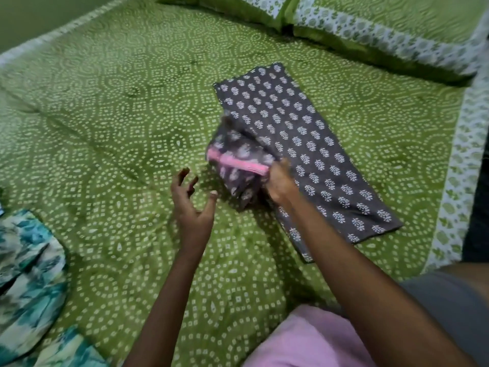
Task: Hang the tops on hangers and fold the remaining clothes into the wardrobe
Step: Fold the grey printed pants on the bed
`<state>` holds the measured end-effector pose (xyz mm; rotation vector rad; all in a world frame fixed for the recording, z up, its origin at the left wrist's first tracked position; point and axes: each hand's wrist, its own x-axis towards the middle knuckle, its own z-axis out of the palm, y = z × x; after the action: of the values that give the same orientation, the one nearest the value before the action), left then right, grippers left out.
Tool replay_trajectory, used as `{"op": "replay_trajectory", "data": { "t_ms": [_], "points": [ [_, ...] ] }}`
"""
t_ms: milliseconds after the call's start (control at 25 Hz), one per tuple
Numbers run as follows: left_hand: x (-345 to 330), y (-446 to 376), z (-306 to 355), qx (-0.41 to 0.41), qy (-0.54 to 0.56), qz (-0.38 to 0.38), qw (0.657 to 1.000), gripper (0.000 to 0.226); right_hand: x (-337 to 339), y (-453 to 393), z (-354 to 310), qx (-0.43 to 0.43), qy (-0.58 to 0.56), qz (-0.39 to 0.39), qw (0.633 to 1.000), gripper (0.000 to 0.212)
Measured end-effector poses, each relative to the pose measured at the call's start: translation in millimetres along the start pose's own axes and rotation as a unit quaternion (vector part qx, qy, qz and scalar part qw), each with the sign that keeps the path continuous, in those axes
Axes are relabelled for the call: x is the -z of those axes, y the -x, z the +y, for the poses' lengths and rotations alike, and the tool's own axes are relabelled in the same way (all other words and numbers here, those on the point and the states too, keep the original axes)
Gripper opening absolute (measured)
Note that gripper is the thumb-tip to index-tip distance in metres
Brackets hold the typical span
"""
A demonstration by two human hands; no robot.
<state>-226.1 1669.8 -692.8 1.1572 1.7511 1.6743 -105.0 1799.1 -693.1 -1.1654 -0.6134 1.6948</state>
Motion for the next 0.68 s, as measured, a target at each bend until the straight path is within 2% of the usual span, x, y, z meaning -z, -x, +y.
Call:
{"op": "replay_trajectory", "data": {
  "t_ms": [40,120,160,240,320,400,480,560,680],
  "points": [
    [-18,-1,-5,-0.02,-0.09,-0.049,0.995,0.082,30,-15,-18,0.01,-0.057,0.044,0.997,0.028],
    [-55,1,-20,-0.044,-0.26,-0.177,0.948,0.097,90,-36,-30,0.013,-0.09,0.122,0.988,0.022],
    [-73,3,-26,-0.047,-0.299,-0.229,0.925,0.099,112,-39,-31,0.002,-0.091,0.142,0.986,0.018],
    [-100,8,-37,-0.034,-0.312,-0.272,0.91,0.096,143,-42,-26,-0.034,-0.043,0.172,0.984,0.025],
    [-114,8,-45,-0.043,-0.334,-0.255,0.906,0.092,147,-47,-25,-0.063,-0.032,0.207,0.976,0.021],
    [-121,8,-50,-0.088,-0.358,-0.22,0.903,0.084,138,-49,-34,-0.027,-0.007,0.243,0.97,0.032],
    [-127,5,-52,-0.14,-0.372,-0.185,0.899,0.069,134,-55,-47,-0.017,0.072,0.283,0.956,0.036],
    [-132,0,-50,-0.149,-0.372,-0.153,0.903,0.057,141,-62,-58,0.001,0.16,0.308,0.938,0.034],
    [-136,-3,-47,-0.175,-0.401,-0.133,0.889,0.039,164,-69,-79,0.039,0.131,0.358,0.924,0.03]
  ]
}}
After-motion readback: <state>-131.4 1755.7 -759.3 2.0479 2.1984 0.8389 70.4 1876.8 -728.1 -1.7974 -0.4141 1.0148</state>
